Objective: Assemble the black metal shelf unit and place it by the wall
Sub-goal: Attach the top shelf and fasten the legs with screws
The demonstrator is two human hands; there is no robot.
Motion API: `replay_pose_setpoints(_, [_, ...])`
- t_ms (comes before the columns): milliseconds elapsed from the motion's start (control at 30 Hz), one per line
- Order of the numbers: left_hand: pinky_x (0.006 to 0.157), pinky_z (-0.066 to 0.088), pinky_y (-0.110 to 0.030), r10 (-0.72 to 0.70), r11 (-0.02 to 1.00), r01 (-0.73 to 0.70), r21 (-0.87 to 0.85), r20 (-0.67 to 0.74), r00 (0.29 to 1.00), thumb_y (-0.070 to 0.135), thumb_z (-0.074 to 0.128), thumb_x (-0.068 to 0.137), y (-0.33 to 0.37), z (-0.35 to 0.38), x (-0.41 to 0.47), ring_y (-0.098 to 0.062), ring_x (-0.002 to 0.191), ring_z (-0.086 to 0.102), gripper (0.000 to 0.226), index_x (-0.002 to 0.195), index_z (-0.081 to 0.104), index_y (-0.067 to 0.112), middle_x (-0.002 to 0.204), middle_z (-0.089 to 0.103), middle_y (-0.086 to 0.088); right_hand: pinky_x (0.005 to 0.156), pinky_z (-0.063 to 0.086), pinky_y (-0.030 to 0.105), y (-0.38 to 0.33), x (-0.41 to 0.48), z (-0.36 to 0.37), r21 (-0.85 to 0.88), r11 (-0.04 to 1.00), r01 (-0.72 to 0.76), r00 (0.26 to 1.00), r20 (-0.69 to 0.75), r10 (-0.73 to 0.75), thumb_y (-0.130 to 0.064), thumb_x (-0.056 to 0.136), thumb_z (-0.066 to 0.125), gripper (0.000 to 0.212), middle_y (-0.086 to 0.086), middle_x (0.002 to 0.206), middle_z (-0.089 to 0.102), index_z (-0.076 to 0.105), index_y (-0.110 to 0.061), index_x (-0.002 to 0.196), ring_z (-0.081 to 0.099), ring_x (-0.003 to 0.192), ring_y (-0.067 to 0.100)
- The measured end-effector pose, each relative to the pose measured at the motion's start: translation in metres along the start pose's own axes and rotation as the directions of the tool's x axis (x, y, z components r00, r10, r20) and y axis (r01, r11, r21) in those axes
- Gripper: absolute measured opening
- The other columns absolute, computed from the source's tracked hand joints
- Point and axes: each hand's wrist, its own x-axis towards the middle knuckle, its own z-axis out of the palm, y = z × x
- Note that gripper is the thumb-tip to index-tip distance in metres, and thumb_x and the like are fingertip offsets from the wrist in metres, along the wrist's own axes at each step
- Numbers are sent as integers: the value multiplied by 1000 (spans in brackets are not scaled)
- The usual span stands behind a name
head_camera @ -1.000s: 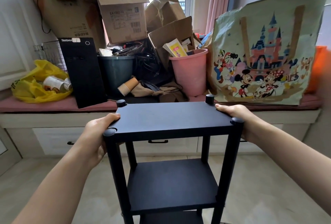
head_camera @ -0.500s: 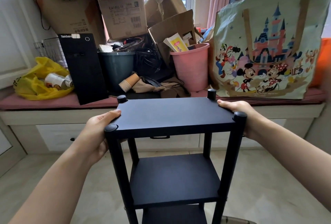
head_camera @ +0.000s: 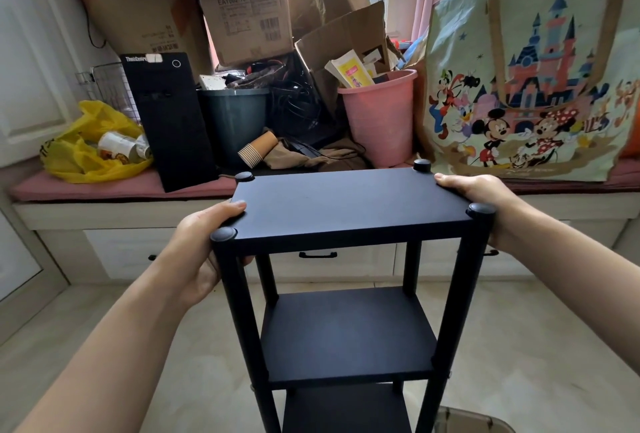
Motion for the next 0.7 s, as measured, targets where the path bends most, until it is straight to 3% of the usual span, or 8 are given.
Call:
replay_pose_setpoints(200, [49,54,-22,-12,1000,13,-9,89,996,22,58,96,-1,-4,-2,-10,56,63,17,104,66,9,70,70,-1,42,49,18,-1,-2,0,-22,1000,-3,1000,-6,3,-27,88,72,22,4,77,68,67,-6,91,62,46,10])
replay_pose_setpoints(433, [54,58,-24,-48,997,54,-50,108,993,25,66,81,0,-7,0,-14,65,65,34,109,65,7,76,72,-4,40,48,16,-1,-4,0,-41,999,-13,1000,-3,12,-28,89,72,24,4,79,67,68,-5,98,61,50,10])
replay_pose_setpoints(700, [51,56,-22,-19,996,24,-91,54,998,19,58,97,0,-1,-1,-11,61,67,16,106,64,8,72,72,-1,40,48,17,-4,-6,0,16,1000,-14,1000,-1,14,-29,88,72,25,3,76,66,65,-6,95,61,44,9])
